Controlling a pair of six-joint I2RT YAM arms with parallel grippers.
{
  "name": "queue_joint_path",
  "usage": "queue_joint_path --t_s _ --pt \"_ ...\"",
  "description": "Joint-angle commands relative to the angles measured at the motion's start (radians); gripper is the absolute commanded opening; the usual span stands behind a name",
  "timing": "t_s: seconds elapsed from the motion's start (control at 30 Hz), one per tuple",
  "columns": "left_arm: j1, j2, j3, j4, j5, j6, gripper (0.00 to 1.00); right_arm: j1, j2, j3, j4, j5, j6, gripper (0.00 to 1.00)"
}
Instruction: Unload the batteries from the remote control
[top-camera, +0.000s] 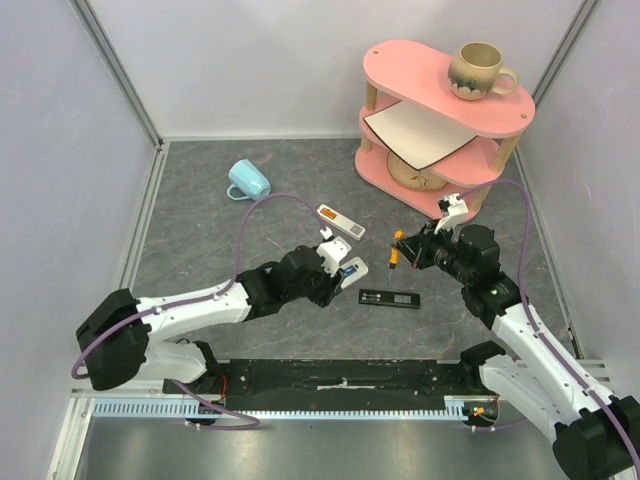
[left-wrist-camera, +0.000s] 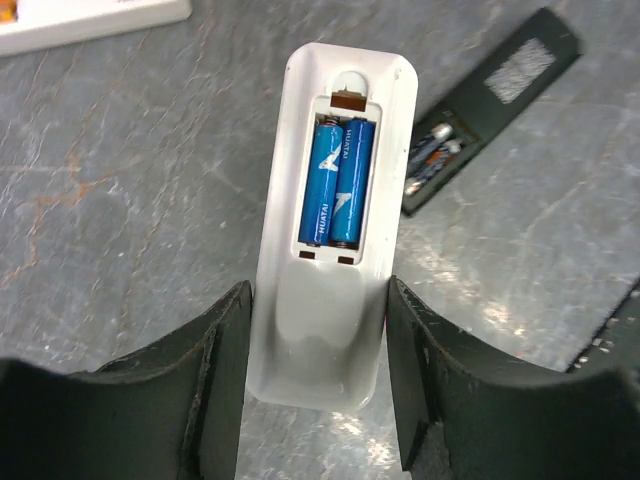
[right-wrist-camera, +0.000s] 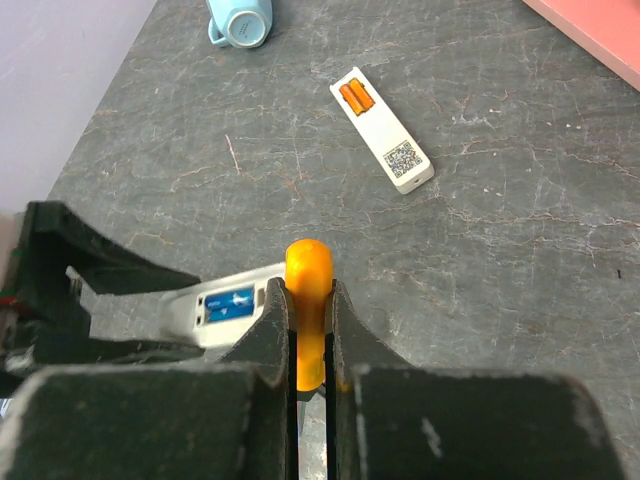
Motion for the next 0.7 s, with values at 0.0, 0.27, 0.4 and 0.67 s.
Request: queue_joint_path --t_s 0.0,0.27,0.4,0.67 --pt "0.062 0.065 0.063 -0.043 0.016 0.024 0.02 -0.005 -0.011 -0.007 0.015 -0.011 -0.014 0.00" --pt "0.090 0.298 0.126 0.030 0.094 0.093 0.02 -0.007 -0.006 -0.014 0.026 -0.017 0.003 0.00" --pt "0.090 0.372 0.161 0.030 0.093 0.110 0.02 -0.005 -0.008 -0.029 0.059 -0.022 0.012 0.00" --pt "0.090 0.381 0.249 -0.048 0.131 0.153 0.55 -0.007 -0.003 -0.060 0.092 -0.024 0.027 0.00"
